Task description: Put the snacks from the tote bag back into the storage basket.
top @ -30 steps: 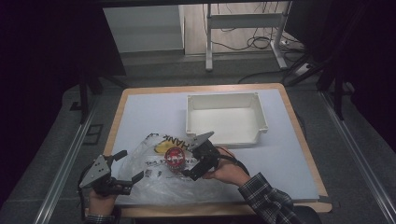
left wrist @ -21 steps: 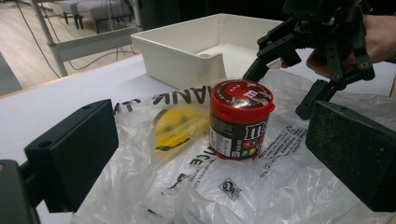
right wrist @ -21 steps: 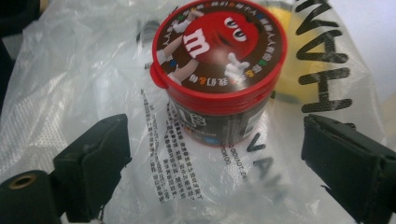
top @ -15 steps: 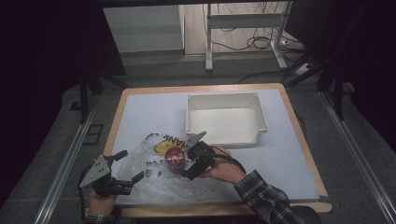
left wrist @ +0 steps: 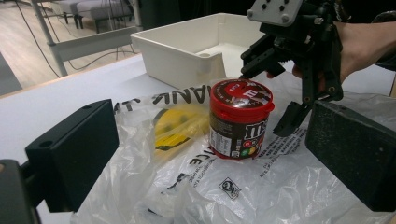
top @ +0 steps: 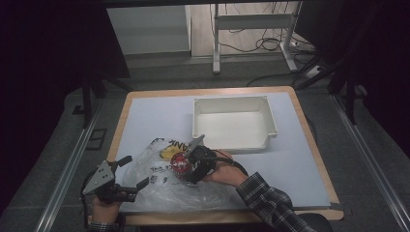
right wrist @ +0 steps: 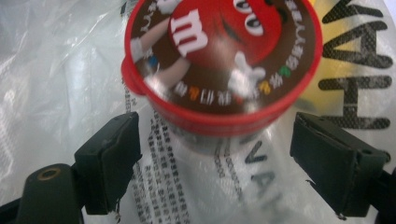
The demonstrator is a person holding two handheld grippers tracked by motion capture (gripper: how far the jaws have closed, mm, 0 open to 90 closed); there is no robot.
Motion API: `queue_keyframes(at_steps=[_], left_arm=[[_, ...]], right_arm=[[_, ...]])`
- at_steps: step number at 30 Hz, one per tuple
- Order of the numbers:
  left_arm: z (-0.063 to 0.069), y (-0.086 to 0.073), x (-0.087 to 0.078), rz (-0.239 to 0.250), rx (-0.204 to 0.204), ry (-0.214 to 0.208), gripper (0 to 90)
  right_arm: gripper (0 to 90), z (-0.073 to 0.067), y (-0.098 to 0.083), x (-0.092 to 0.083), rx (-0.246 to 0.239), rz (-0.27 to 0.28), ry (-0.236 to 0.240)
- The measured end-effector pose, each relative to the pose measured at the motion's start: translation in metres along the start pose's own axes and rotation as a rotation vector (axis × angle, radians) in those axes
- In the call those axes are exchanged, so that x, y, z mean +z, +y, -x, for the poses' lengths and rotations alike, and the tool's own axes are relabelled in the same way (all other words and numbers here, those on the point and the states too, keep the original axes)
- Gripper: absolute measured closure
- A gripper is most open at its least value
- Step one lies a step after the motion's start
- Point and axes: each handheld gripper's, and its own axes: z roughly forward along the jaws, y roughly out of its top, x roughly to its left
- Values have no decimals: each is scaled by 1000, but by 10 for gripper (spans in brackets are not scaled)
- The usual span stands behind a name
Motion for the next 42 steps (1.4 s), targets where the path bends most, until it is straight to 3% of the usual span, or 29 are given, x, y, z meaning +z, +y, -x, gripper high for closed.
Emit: queue_keyframes(at_steps=[10,21,34,42], left_arm=[[0,0,0,-2,1,0,26],[0,0,0,-5,3,1,28],[1,0,0,-9,6,-1,28],[1,0,0,-9,7,-1,28]], right_arm=[[167,1,15,14,16,-25,15],[202,2,26,29,-12,-96,18],[255,-3,30,27,-47,-85,-21],[256,-5,33,22,-54,-67,-8]])
